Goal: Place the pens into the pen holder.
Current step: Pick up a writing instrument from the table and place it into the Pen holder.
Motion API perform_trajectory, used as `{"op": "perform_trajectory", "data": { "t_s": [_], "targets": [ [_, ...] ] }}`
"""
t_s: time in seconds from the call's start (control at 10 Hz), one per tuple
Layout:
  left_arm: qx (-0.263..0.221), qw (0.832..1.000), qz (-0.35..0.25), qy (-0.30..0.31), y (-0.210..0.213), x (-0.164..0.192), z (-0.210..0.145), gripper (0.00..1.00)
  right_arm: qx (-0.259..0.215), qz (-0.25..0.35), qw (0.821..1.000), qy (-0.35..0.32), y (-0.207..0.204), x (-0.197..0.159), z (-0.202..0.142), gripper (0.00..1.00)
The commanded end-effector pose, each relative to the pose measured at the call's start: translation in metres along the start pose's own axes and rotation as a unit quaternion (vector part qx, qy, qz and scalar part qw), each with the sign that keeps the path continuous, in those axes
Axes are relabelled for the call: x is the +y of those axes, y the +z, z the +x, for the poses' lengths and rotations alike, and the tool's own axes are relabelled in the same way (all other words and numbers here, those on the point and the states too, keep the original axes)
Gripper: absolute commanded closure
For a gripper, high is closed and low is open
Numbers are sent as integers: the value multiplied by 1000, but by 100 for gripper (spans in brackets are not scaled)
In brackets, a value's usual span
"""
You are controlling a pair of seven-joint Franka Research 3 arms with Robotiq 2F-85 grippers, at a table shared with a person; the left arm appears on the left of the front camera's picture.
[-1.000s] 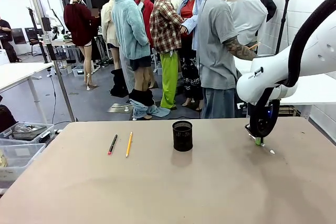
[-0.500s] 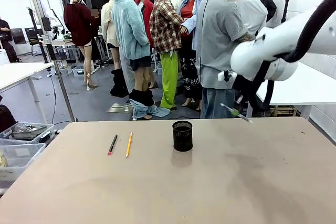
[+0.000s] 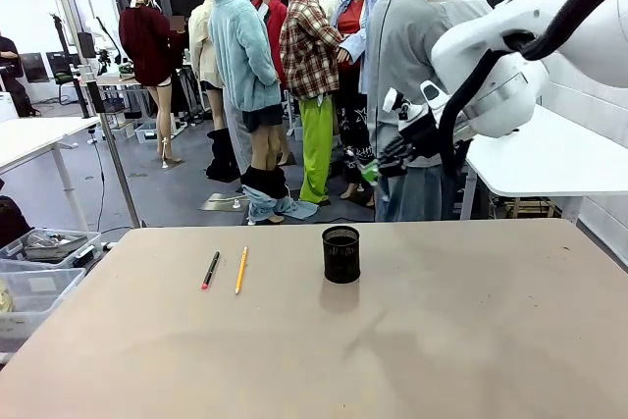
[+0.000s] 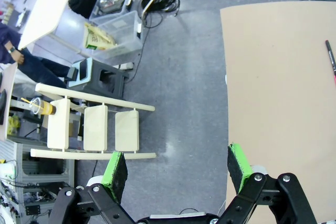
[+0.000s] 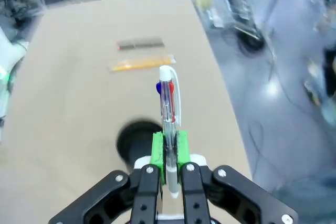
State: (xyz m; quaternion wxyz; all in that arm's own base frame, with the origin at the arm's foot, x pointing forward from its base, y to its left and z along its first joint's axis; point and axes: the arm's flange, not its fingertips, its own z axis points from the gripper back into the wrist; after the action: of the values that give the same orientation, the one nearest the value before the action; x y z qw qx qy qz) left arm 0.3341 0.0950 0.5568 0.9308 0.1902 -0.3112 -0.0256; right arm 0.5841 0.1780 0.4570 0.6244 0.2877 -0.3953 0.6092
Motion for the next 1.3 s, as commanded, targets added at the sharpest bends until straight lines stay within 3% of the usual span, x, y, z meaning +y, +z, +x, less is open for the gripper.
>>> {"op": "perform_trajectory", "data": {
  "t_s": [0.0, 0.2, 0.3, 0.5, 1.2],
  "targets": [
    [-5, 1000, 4, -11, -2, 2, 1, 0, -78, 107, 991, 1, -12, -5, -16, 100],
    [-5, 1000, 4, -11, -2, 2, 1, 0, -62, 126, 990, -13, -47, -16, -17, 100],
    [-5, 1000, 4, -11, -2, 2, 1, 0, -83, 88, 993, 14, -20, 4, -3, 100],
    [-5, 1000, 4, -11, -2, 2, 1, 0, -83, 88, 993, 14, -20, 4, -3, 100],
    [-5, 1000, 4, -11, -2, 2, 1, 0, -150, 181, 972, -10, -93, -33, -50, 100]
  ]
}}
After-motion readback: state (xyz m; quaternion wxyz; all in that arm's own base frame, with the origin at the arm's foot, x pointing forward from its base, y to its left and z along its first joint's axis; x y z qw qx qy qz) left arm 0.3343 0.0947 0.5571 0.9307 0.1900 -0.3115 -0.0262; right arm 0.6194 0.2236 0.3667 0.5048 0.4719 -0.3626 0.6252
